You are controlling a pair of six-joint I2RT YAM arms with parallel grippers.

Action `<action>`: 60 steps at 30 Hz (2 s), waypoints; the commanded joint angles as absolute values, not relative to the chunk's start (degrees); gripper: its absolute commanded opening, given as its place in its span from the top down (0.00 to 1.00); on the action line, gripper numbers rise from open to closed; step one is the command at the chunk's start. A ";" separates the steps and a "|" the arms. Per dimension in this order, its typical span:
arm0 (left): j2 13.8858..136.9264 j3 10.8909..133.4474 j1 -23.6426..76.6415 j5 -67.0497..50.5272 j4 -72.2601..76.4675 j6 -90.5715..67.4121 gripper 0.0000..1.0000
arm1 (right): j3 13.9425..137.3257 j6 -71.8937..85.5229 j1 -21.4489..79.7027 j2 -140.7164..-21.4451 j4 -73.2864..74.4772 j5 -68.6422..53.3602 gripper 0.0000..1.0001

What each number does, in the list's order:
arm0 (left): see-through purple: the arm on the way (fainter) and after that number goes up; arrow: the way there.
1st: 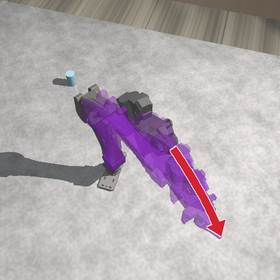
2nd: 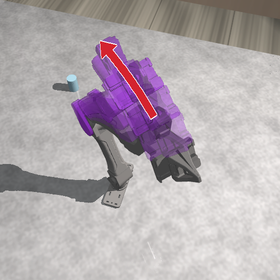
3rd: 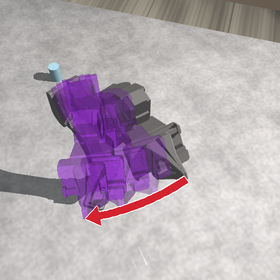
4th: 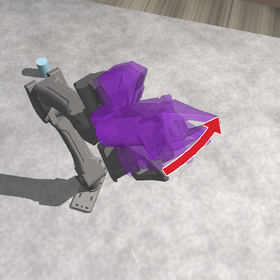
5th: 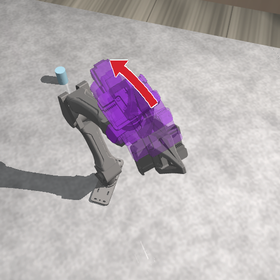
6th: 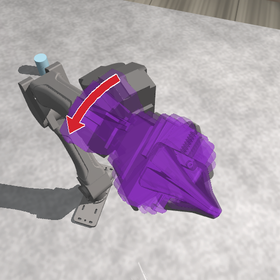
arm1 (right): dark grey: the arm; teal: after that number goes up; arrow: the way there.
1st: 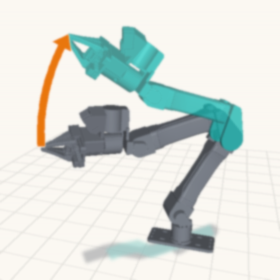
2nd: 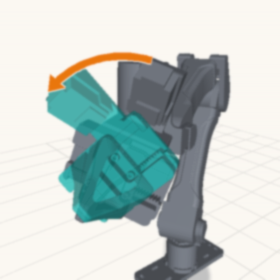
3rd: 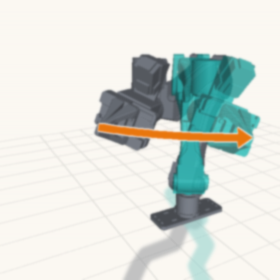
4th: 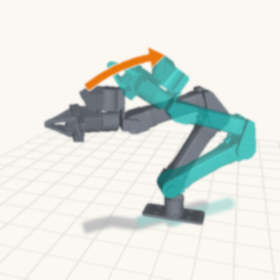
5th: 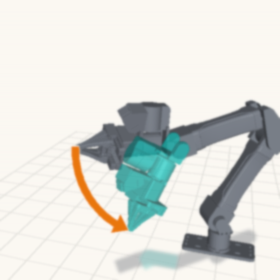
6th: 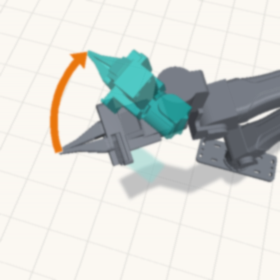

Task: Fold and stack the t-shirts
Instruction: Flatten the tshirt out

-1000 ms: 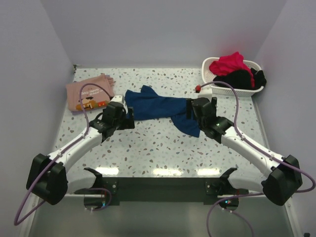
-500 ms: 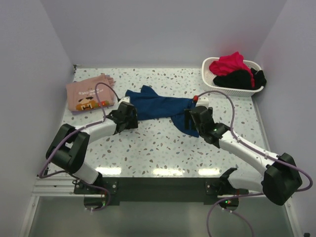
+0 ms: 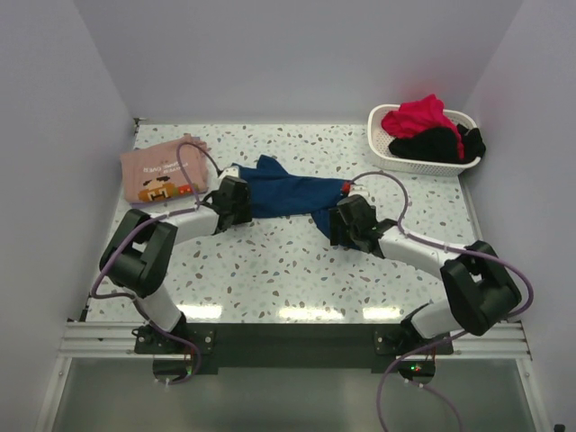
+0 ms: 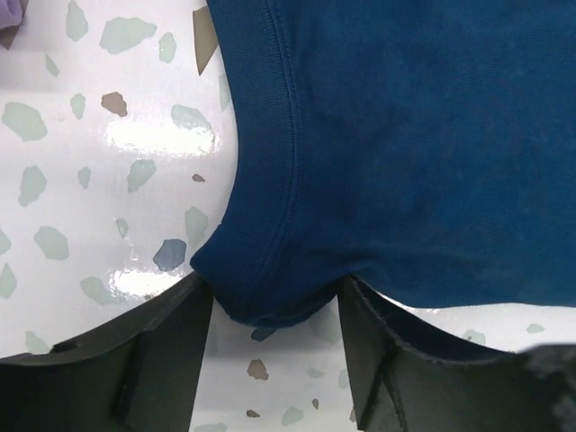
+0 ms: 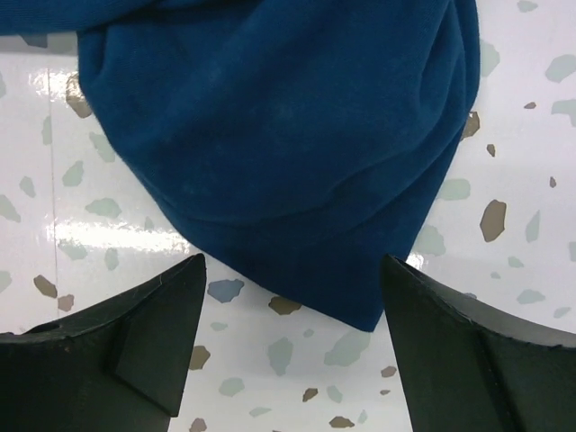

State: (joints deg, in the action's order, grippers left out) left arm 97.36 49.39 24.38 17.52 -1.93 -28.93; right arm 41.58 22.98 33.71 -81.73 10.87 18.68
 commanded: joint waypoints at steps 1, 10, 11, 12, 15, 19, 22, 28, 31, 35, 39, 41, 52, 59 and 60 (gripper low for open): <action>98.61 51.59 23.82 17.58 1.49 -28.48 0.41 | 41.57 24.70 32.78 -83.93 6.50 15.91 0.20; 98.26 51.76 23.73 16.70 2.02 -27.78 0.80 | 42.19 24.26 31.82 -92.71 3.96 15.56 0.26; 98.17 51.94 23.73 16.61 1.76 -27.69 0.83 | 42.36 24.34 31.47 -93.25 3.96 15.47 0.30; 97.83 52.38 23.73 16.44 1.50 -27.16 0.90 | 42.62 24.69 31.38 -93.60 4.30 15.56 0.41; 95.64 53.61 23.73 16.52 0.09 -25.93 1.00 | 43.59 24.52 30.32 -93.26 6.93 15.56 0.79; 90.27 56.77 23.47 16.35 -5.35 -22.42 1.00 | 46.30 22.42 29.79 -87.03 13.96 19.94 1.00; 87.28 63.53 23.20 16.17 -14.39 -20.13 1.00 | 49.29 20.05 29.53 -77.63 21.69 25.21 1.00; 83.41 72.50 21.28 14.16 -25.04 -18.02 1.00 | 53.96 14.25 25.85 -61.97 31.63 36.28 0.85; 84.46 74.44 17.69 11.17 -26.02 -17.58 0.97 | 53.62 14.67 21.56 -59.85 31.30 36.57 0.84; 91.90 76.37 13.71 7.64 -20.76 -18.28 0.44 | 55.01 15.21 18.90 -64.50 29.35 36.30 0.61; 98.44 82.00 13.97 8.00 -24.61 -18.63 0.12 | 56.35 16.96 18.90 -68.47 30.07 30.17 0.27; 95.56 79.03 15.20 8.17 -21.21 -19.16 0.09 | 53.45 17.22 19.07 -66.63 27.96 22.87 0.26; 77.97 51.78 25.84 8.88 -14.86 -25.22 0.11 | 44.39 19.86 20.83 -63.54 31.02 7.48 0.26; 82.87 46.50 26.02 6.67 -12.92 -28.30 0.11 | 40.17 23.11 20.92 -71.45 24.80 0.09 0.25; 83.23 46.41 26.02 7.20 -12.75 -28.30 0.11 | 39.21 23.46 21.00 -72.41 24.09 -1.65 0.25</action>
State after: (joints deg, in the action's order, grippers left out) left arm 81.87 47.05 26.26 7.29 -16.71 -26.46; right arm 40.95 20.80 20.73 -70.52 27.59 4.36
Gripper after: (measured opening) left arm 0.891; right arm 0.753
